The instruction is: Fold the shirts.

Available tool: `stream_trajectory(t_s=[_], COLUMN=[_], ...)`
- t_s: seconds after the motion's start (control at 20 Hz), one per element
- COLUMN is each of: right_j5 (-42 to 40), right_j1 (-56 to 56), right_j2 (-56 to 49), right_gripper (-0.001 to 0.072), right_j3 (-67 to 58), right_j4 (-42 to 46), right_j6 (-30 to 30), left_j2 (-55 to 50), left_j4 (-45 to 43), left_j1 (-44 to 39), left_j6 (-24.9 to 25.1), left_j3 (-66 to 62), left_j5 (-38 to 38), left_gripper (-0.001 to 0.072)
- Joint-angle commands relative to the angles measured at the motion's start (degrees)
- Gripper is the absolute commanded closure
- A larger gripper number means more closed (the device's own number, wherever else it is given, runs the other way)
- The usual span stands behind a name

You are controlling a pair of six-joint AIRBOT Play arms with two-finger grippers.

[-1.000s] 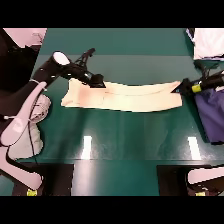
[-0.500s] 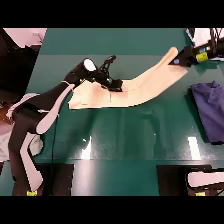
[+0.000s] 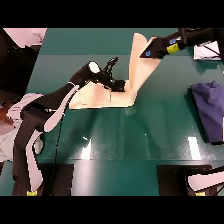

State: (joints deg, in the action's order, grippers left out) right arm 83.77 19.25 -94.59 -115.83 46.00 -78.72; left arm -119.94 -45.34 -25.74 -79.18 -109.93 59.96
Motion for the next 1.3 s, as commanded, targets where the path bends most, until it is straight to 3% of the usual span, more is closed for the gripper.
stream_trajectory(t_s=[0.0, 0.4, 0.6, 0.65, 0.7, 0.75, 0.8, 0.85, 0.9, 0.95, 1.05, 1.25], right_j5=[-4.85, -12.72, -25.75, -30.53, -34.51, -36.17, -36.24, -35.89, -35.43, -34.49, -29.31, -15.67], right_j1=[3.30, 10.80, 18.53, 20.83, 22.71, 24.24, 25.11, 25.31, 25.14, 24.02, 20.33, 9.57], right_j2=[-0.11, -3.78, -12.90, -15.65, -18.23, -20.98, -22.86, -23.43, -22.73, -20.79, -16.11, -8.41], right_gripper=[0.0701, 0.0699, 0.0693, 0.0605, 0.0429, 0.0364, 0.0361, 0.0276, 0.0147, 0.0088, 0.0088, 0.0089], right_j3=[0.17, 0.15, 0.11, 0.04, -0.35, -2.12, -3.87, -4.55, -3.76, -1.44, 3.76, 14.32], right_j4=[0.02, -0.37, -11.28, -12.83, -14.27, -16.39, -17.73, -18.47, -18.21, -16.61, -10.67, 1.38], right_j6=[0.87, 5.09, 15.43, 18.18, 20.09, 20.44, 20.50, 20.52, 20.52, 20.52, 19.74, 12.26], left_j2=[0.42, 15.61, 24.50, 26.25, 27.78, 28.89, 29.73, 30.40, 30.86, 30.97, 30.88, 30.82], left_j4=[-3.21, -16.52, -18.10, -18.10, -18.10, -18.10, -18.10, -18.10, -18.10, -17.99, -17.20, -17.18], left_j1=[1.46, 16.15, 25.35, 27.08, 28.46, 29.46, 30.08, 30.42, 30.42, 30.40, 30.29, 30.29], left_j6=[0.09, -0.11, -0.13, -0.13, -0.13, -0.13, -0.15, -0.13, -0.13, -0.13, -0.13, -0.11], left_j3=[-2.32, -4.22, -4.22, -4.22, -4.22, -4.22, -4.22, -4.22, -4.22, -4.22, -4.04, -3.17], left_j5=[4.85, 12.33, 15.37, 16.11, 16.70, 17.05, 17.33, 17.64, 17.88, 18.34, 19.67, 20.74], left_gripper=[0.0681, 0.0680, 0.0680, 0.0680, 0.0680, 0.0680, 0.0680, 0.0679, 0.0680, 0.0680, 0.0680, 0.0679])
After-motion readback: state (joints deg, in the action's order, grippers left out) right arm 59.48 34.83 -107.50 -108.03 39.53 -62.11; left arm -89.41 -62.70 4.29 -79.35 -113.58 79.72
